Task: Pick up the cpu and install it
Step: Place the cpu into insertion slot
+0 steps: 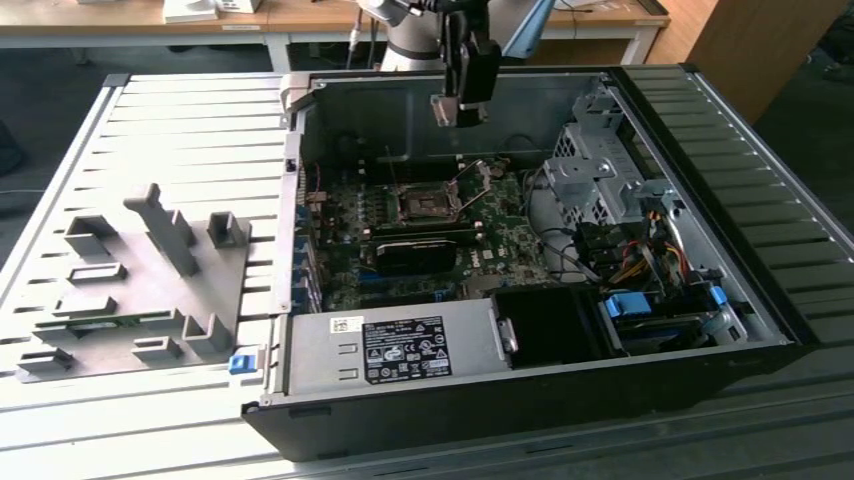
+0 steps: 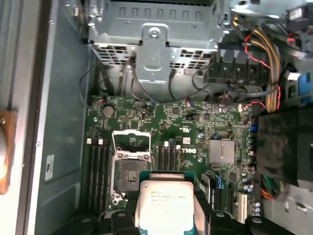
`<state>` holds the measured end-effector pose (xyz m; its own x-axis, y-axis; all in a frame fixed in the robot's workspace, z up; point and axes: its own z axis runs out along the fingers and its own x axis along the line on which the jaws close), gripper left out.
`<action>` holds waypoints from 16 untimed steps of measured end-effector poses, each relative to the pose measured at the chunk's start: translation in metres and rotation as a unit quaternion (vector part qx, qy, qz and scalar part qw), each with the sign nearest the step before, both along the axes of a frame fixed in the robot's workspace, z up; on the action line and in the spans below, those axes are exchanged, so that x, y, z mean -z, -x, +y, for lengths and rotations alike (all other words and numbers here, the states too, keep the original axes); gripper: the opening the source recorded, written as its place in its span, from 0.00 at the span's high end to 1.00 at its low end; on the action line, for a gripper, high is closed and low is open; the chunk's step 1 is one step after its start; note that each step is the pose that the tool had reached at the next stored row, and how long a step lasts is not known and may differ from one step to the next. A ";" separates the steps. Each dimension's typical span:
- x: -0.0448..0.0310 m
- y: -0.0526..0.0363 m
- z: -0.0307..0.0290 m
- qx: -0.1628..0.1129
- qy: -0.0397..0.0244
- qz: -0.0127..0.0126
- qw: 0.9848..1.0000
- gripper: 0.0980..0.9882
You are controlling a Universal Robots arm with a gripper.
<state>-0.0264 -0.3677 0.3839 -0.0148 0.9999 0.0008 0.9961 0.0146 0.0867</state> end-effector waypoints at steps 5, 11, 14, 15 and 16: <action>0.0035 0.0010 0.0001 0.015 0.000 0.000 1.000 0.52; 0.0141 0.0031 0.0025 0.017 0.000 0.001 1.000 0.52; 0.0191 0.0039 0.0026 0.006 0.000 0.001 1.000 0.52; 0.0206 0.0040 0.0027 -0.001 0.000 0.001 1.000 0.52; 0.0220 0.0044 0.0027 -0.005 -0.001 0.001 1.000 0.52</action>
